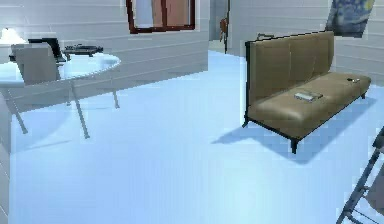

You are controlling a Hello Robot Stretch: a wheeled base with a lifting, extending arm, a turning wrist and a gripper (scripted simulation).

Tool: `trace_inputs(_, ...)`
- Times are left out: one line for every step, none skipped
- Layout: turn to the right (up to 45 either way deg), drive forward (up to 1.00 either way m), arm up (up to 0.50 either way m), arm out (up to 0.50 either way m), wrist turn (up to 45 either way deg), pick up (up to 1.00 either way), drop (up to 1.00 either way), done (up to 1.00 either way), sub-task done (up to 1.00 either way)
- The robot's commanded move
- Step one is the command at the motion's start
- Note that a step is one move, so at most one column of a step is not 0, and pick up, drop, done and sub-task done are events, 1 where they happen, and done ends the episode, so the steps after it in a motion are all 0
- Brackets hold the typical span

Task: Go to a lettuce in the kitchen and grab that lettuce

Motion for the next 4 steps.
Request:
trace_inputs(0.0, 1.00, 0.00, 0.00, 0.0, 0.00, 0.00, 0.00, 0.00)
trace_inputs(0.0, 1.00, 0.00, 0.00, 0.0, 0.00, 0.00, 0.00, 0.00)
trace_inputs(-6.0, 0.00, 0.00, 0.00, 0.0, 0.00, 0.00, 0.00, 0.00)
trace_inputs(0.0, 0.25, 0.00, 0.00, 0.0, 0.00, 0.00, 0.00, 0.00)
